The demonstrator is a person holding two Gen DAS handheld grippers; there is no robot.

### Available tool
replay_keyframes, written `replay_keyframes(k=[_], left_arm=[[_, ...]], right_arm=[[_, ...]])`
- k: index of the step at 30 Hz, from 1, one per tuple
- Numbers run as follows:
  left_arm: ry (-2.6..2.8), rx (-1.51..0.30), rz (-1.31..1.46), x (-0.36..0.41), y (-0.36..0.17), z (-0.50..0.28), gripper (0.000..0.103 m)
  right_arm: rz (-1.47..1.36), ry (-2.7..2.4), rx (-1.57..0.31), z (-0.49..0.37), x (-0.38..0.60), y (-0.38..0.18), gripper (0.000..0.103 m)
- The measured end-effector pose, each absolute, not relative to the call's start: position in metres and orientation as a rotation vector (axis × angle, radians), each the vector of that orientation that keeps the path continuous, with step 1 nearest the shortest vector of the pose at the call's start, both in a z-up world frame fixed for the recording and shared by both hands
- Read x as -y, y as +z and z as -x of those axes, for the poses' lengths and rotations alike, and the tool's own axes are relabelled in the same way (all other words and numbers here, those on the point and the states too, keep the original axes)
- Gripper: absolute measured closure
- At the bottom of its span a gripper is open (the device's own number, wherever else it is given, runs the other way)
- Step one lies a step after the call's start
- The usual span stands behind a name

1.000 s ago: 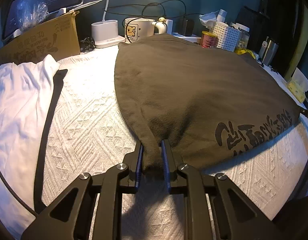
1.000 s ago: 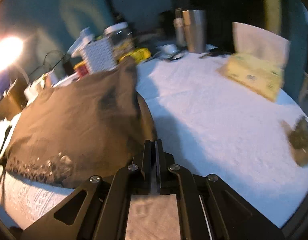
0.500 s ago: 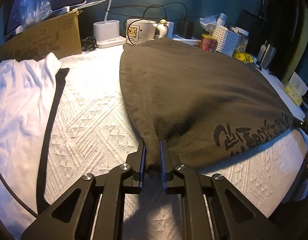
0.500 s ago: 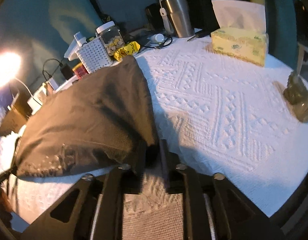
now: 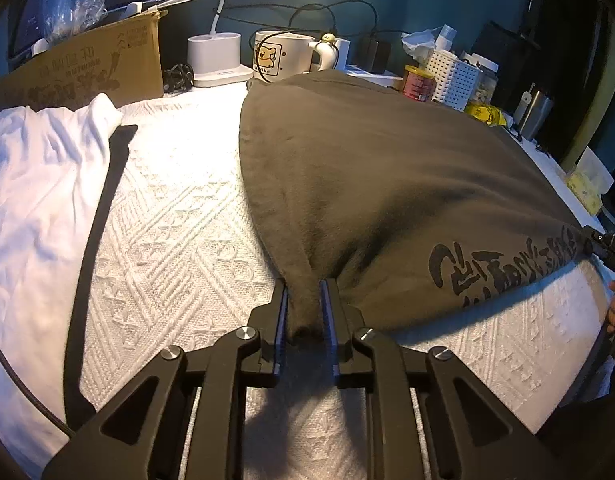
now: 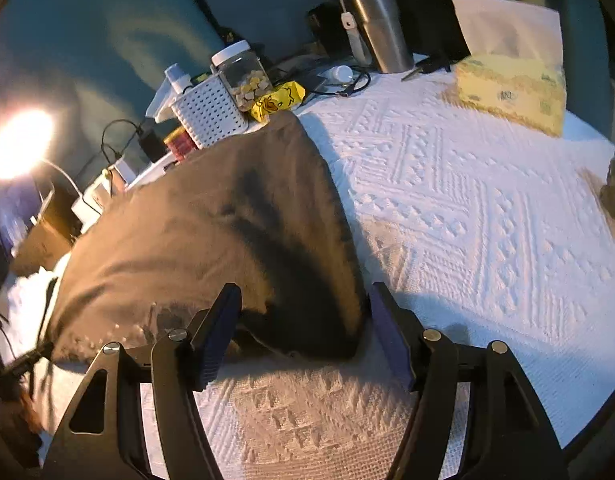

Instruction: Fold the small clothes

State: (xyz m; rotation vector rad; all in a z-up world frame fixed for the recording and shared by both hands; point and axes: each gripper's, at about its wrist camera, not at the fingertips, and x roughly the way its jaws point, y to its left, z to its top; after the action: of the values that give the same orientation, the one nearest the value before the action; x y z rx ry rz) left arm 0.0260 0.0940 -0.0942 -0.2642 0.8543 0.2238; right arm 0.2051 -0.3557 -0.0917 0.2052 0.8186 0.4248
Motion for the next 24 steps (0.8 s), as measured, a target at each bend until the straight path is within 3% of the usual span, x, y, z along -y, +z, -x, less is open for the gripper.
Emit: replay_keyframes(k=[2, 3, 4, 5, 10, 24], left_arm=[[0.226, -0.856, 0.261, -0.093, -0.094, -0.027, 0.086], [0.228, -0.862, 0.250, -0.091, -0.093, -0.028, 0.086], [0.225, -0.866, 0.244, -0.090, -0.093, -0.029, 0.090], [0.218, -0.870, 0.240, -0.089, -0.092, -0.029, 0.092], [0.205, -0.841, 0.225, -0.082, -0.076, -0.019, 0.094], [0.153, -0.934, 0.197, -0.042, -0.071, 0.011, 0.094]], right_arm=[[-0.150, 0.417, -0.798, -0.202, 0.344, -0.093, 0.034], [-0.102, 0.416, -0.795, -0.201, 0.337, -0.092, 0.040], [-0.056, 0.430, -0.797, -0.200, 0.329, -0.092, 0.073], [-0.020, 0.454, -0.809, -0.200, 0.321, -0.094, 0.081], [0.037, 0.452, -0.789, -0.194, 0.317, -0.088, 0.087], [0.035, 0.429, -0.771, -0.144, 0.364, -0.070, 0.087]])
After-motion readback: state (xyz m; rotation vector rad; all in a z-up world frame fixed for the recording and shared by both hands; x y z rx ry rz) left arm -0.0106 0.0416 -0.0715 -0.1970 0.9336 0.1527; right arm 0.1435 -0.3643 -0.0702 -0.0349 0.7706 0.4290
